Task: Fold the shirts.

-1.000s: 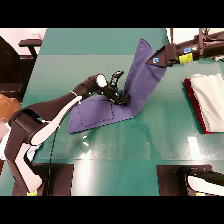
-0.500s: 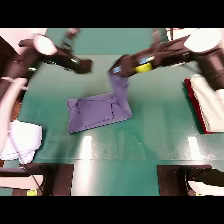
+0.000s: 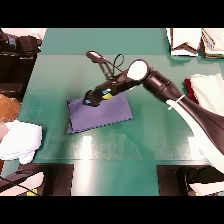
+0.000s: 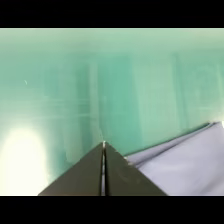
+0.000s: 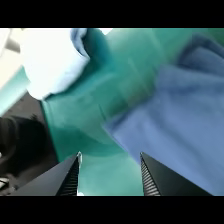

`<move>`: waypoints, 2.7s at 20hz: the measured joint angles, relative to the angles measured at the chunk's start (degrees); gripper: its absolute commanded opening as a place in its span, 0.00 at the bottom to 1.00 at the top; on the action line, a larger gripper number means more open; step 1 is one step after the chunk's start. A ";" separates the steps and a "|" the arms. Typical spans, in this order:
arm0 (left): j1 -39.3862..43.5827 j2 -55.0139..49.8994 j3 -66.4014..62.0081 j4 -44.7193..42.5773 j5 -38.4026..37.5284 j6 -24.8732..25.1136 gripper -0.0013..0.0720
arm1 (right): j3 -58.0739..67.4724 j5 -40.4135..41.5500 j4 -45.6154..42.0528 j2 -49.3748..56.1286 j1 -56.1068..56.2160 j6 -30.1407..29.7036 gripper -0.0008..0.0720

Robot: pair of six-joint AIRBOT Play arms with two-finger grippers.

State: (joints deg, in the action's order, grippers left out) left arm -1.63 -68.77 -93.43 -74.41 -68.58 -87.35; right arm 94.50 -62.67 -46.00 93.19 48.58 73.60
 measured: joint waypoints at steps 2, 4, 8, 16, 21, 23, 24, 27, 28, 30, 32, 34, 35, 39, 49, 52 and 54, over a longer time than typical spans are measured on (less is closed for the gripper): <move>-0.44 0.44 0.00 -0.13 -1.16 0.28 0.05 | -3.61 -1.57 -2.60 -2.01 -3.93 0.46 0.62; -0.61 0.63 0.04 -0.07 -1.95 0.50 0.05 | -8.98 -2.60 -4.37 -4.57 -9.40 0.72 0.62; -0.83 0.83 0.11 1.75 -2.54 0.68 0.05 | -19.10 -3.30 -5.57 -6.93 -22.01 1.22 0.83; -0.81 0.70 0.31 4.52 -2.43 0.81 0.05 | -20.17 -7.72 3.82 6.49 -28.48 0.35 0.82; -0.81 0.59 0.57 5.66 -2.91 1.46 0.05 | -11.13 -8.22 9.29 15.67 -21.57 -0.39 0.26; -0.83 0.59 0.59 6.75 -3.02 1.99 0.05 | -7.56 -7.54 10.03 17.79 -18.93 -0.46 0.08; -0.83 0.59 0.63 7.56 -3.02 2.43 0.05 | -5.81 -7.50 10.43 18.29 -17.99 -0.52 0.04; -0.37 0.59 0.63 9.18 -3.02 3.21 0.05 | 0.13 -7.85 9.84 19.30 -17.25 -0.48 0.04; 0.33 0.59 0.63 9.51 -3.02 3.32 0.05 | 2.43 -8.37 9.44 19.45 -17.99 -0.07 0.04; 2.73 0.59 0.63 9.97 -2.80 3.58 0.05 | 6.69 -10.67 7.48 19.58 -20.79 1.49 0.04; 6.03 0.59 0.63 10.01 -1.88 3.87 0.05 | 10.19 -12.04 5.07 18.75 -25.00 3.32 0.04; 9.60 0.59 0.63 10.08 -0.83 4.31 0.05 | 12.15 -13.25 1.84 16.79 -30.29 5.05 0.04; 11.30 0.59 0.63 10.08 -0.09 4.42 0.05 | 12.74 -13.66 0.11 15.50 -33.16 5.73 0.04; 16.39 0.55 0.63 10.16 2.21 4.74 0.05 | 13.90 -13.57 -6.38 9.31 -46.84 8.59 0.04; 19.08 0.35 0.63 10.16 3.48 4.72 0.05 | 14.32 -10.03 -9.33 1.73 -74.23 12.68 0.04; 19.17 0.35 0.63 10.19 3.52 4.17 0.05 | 14.32 -7.19 -9.11 0.66 -75.78 12.79 0.04; 19.17 0.35 0.66 10.19 3.54 3.89 0.05 | 14.36 -4.46 -9.07 -0.98 -75.95 12.74 0.04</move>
State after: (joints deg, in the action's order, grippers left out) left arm 17.54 -68.42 -92.77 -64.23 -65.04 -83.46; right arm 108.86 -67.13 -55.07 92.20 -27.38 86.35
